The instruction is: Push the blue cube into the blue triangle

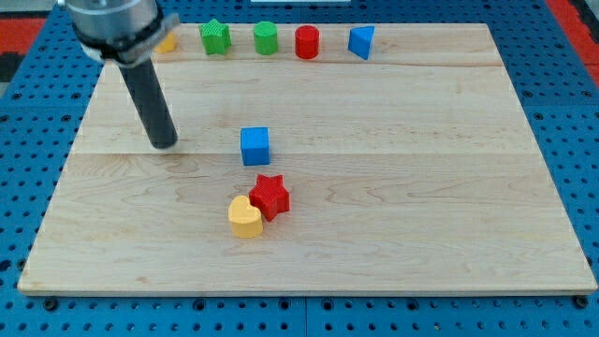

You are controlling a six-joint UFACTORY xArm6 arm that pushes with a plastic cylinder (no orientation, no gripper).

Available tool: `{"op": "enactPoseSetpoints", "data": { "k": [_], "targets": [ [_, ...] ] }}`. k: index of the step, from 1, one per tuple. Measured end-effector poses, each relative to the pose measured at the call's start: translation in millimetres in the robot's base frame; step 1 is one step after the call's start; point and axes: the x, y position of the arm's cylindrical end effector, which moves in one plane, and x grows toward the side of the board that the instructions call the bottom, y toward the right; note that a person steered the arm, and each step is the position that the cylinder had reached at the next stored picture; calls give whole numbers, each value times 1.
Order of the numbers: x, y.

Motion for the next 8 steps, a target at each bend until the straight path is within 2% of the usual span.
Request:
{"op": "enactPoseSetpoints", "data": {
  "k": [2, 4, 8],
  "targets": [
    [7, 120],
    [-27, 200],
    [-18, 299]
  ]
}}
